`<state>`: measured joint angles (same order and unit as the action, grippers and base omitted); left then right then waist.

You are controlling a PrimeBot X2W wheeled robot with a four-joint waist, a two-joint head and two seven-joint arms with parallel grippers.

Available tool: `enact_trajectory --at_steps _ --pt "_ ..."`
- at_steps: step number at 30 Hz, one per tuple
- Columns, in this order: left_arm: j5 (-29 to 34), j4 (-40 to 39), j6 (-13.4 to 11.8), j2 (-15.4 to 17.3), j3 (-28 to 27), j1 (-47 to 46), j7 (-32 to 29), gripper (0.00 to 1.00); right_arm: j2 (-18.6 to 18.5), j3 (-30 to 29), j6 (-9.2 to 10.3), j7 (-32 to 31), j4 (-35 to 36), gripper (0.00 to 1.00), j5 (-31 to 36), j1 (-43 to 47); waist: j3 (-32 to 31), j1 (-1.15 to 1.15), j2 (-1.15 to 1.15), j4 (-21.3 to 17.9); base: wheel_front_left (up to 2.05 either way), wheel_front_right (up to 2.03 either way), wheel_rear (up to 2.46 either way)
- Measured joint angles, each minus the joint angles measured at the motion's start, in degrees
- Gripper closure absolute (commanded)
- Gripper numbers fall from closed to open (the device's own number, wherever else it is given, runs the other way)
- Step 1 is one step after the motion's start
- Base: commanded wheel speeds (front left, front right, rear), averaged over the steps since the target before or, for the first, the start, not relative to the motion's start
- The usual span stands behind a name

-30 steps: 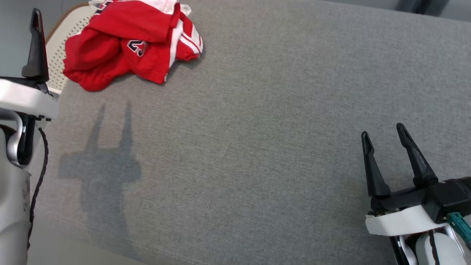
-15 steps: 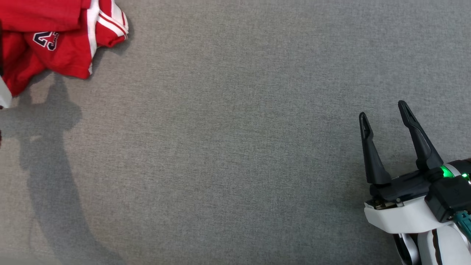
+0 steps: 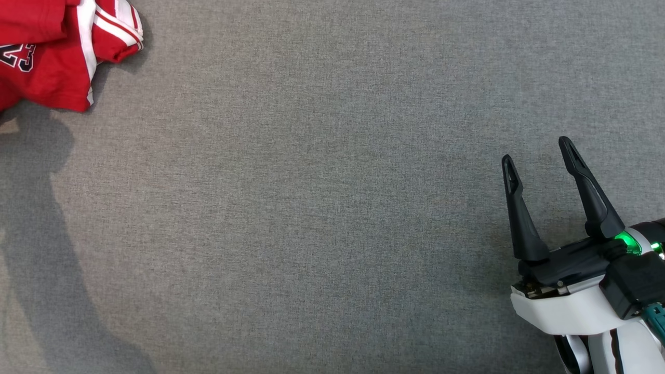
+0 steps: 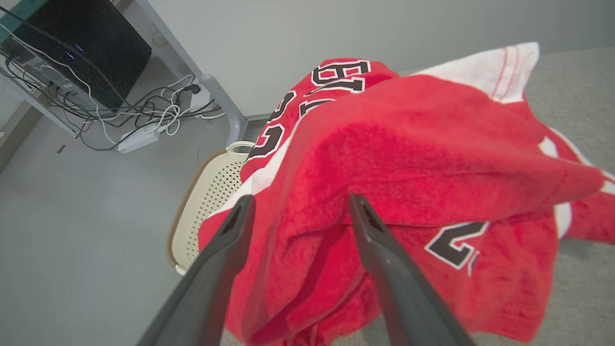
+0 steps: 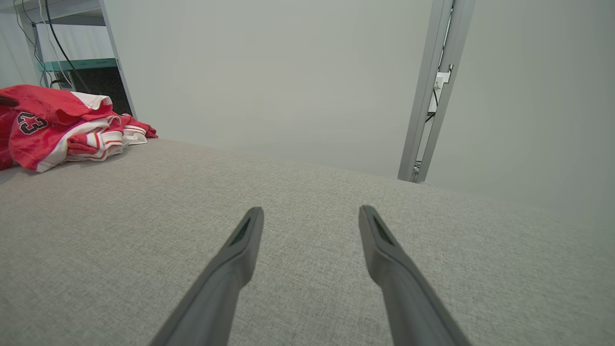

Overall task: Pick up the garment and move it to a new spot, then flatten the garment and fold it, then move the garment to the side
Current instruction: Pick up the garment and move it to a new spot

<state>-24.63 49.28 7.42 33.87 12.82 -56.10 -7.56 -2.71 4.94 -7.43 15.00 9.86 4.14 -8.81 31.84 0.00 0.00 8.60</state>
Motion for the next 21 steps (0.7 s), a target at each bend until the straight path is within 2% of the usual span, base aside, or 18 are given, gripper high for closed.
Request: enact_trajectory --at_steps 1,2,3,4,5,6,11,21 --pt "-0.7 -0.3 0.0 0.2 0.4 0.1 -0.4 0.00 0.0 0.0 0.00 0.0 0.0 0.00 0.0 0.0 0.0 0.00 0.00 0.0 0.00 0.00 0.00" --pt "-1.2 -0.5 0.0 0.2 0.8 0.3 -0.6 0.44 0.0 0.0 0.00 0.0 0.1 0.00 -0.1 0.0 0.0 0.00 0.00 0.0 0.00 0.00 0.00" --pt "-1.8 -0.7 0.0 0.3 1.1 0.5 -0.9 0.68 0.0 -0.1 0.00 0.0 0.1 0.00 -0.1 0.0 0.0 0.00 0.00 0.0 0.00 0.00 0.00" --pt "-2.4 -0.8 0.0 0.3 1.5 0.6 -1.4 0.85 0.0 -0.1 0.00 0.0 0.2 0.00 -0.1 -0.1 0.0 0.00 0.00 0.0 0.00 0.00 0.00" --pt "-3.0 -0.9 0.0 0.3 2.0 0.8 -2.1 0.96 0.0 -0.1 0.00 0.0 0.2 0.00 -0.1 -0.1 0.0 0.00 0.00 0.0 0.00 0.00 0.00" --pt "-3.5 -1.1 0.0 0.2 2.5 1.0 -2.6 1.00 0.0 0.0 0.00 0.0 0.2 0.00 -0.2 -0.1 -0.1 0.00 0.00 -0.1 0.00 0.00 0.00" --pt "-4.6 -1.9 0.0 0.8 3.3 1.8 -3.4 1.00 0.0 0.3 0.00 0.0 0.4 0.00 -0.4 -0.4 -0.5 0.00 0.00 -0.3 0.00 0.00 0.00" --pt "-6.0 -6.3 -0.2 1.5 2.6 3.0 -0.7 1.00 0.0 0.0 0.00 0.0 0.5 0.00 -1.8 -0.5 -3.5 0.00 0.00 -0.9 0.00 0.00 0.00"
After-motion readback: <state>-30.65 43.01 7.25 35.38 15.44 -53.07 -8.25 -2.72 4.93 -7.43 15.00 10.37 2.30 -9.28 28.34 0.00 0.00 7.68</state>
